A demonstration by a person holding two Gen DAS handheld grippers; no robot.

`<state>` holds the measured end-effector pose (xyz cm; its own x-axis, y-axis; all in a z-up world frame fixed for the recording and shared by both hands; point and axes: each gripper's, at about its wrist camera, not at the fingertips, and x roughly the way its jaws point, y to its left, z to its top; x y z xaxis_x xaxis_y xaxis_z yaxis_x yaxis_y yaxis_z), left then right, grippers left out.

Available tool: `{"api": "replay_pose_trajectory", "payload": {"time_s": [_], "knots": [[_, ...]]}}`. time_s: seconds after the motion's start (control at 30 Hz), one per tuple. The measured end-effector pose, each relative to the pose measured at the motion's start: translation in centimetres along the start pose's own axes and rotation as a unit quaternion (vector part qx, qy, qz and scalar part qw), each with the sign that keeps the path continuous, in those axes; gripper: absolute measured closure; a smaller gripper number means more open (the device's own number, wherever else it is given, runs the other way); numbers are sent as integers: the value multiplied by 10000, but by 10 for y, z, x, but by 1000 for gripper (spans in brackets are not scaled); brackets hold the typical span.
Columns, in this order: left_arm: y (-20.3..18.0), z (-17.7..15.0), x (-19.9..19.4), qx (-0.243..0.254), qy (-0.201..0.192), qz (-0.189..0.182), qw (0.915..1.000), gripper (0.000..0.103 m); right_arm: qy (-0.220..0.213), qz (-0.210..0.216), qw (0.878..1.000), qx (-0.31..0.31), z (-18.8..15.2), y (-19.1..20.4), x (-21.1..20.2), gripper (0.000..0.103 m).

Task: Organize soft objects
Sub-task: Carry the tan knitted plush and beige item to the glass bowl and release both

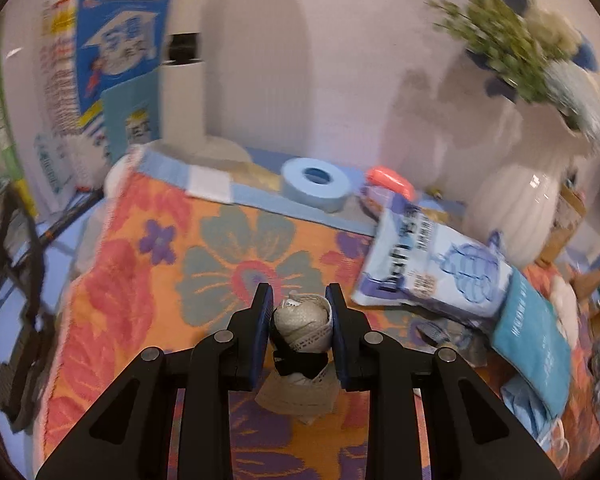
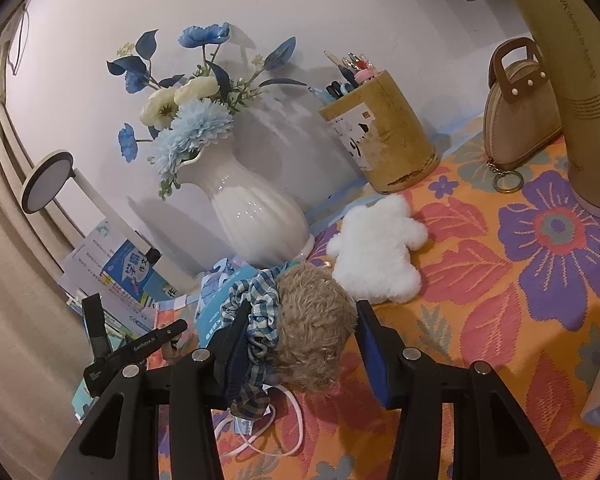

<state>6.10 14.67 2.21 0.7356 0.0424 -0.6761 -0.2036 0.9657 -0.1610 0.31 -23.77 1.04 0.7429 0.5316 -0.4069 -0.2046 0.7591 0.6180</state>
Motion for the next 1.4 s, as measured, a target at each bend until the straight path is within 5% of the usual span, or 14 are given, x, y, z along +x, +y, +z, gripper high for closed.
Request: {"api": "replay_pose_trajectory", "payload": {"time_s": [0.13,0.37,0.77,0.97,1.4], "knots": [[-14,-3,-13,281,-263,341,9987,79,-48,5,10000,-52,-1,3,-2,54],[-48,1,-51,238,-211,66,9995,79,-274,241,9992,-173,30,16,-26,54],[-171,38,-84,867,-196,-1121,9897,79,-905,-414,9930,-632,127,12,-117,54],[-249,31,-93,1381,-69,-1857,9728,79,-1083,-796,9891,-606,143,-13,-162,54],[-380,-27,-106,2486,446,-3061,9179,79,-1341,-1683,9765,-125,168,-93,-235,54]]}}
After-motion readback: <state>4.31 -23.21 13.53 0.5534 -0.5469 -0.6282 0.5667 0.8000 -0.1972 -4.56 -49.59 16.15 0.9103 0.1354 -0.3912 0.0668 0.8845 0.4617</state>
